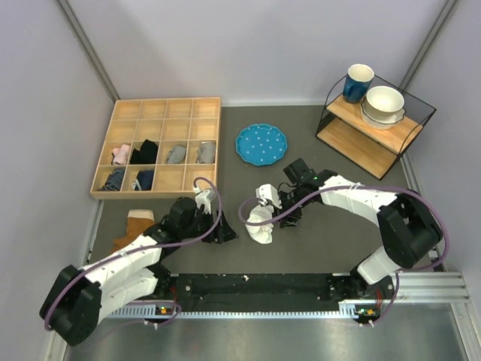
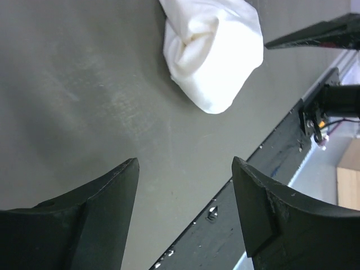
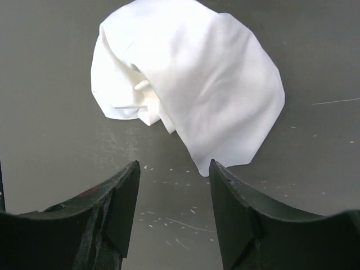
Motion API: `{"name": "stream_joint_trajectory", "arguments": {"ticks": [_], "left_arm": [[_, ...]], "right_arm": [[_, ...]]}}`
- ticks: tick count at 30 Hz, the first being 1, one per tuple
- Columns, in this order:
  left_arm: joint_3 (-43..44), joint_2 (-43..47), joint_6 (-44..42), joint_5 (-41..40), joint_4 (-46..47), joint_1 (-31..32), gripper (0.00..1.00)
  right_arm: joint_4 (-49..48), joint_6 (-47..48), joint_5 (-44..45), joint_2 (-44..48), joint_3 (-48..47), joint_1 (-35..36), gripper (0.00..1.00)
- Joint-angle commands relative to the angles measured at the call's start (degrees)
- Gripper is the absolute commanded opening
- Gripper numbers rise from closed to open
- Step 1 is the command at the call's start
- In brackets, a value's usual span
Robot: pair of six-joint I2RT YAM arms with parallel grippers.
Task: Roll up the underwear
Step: Flatten out the underwear at the center of the board.
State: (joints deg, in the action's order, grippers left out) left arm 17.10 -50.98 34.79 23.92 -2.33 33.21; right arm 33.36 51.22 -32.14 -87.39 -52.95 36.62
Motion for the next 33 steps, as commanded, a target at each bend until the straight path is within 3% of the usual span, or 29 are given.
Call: {"name": "stream_joint_trajectory", "arguments": {"ticks": [1, 7, 14, 18, 22, 26, 29, 33], "left_arm": [[0.0, -6.5, 6.4, 6.1, 17.2, 2.3, 0.70], [6.0, -18.7, 6.4, 3.2, 18.4, 7.7, 0.67], [10.3, -27.2, 6.4, 0.8, 17.7, 10.0, 0.55], [11.5, -29.5, 6.1, -0.4, 16.3, 10.0, 0.27], [11.7, -30.2, 6.1, -0.8, 16.5, 9.9, 0.08], [12.6, -28.3, 4.5, -0.7, 14.1, 8.7, 0.00], [14.6, -24.5, 1.2, -0.1, 8.4, 6.4, 0.00], [23.5, -20.0, -7.7, 3.8, -4.3, 1.2, 0.00]], "right_arm": [[-2.0, -2.4, 0.8, -2.3, -3.1, 1.2, 0.46], [-2.1, -4.7, 2.4, -4.2, -4.4, 1.3, 0.18], [-2.5, -7.5, 2.0, -5.2, -5.7, 1.3, 0.01], [-2.3, -8.5, 1.4, -4.6, -6.0, 1.2, 0.00], [-2.1, -8.9, 0.2, -4.0, -6.1, 1.3, 0.00], [-0.9, -9.3, 0.0, -3.7, -7.1, 1.2, 0.00], [0.9, -9.8, 0.7, -3.0, -9.5, 0.6, 0.00], [4.9, -9.6, 2.0, -1.7, -16.5, -0.6, 0.00]]}}
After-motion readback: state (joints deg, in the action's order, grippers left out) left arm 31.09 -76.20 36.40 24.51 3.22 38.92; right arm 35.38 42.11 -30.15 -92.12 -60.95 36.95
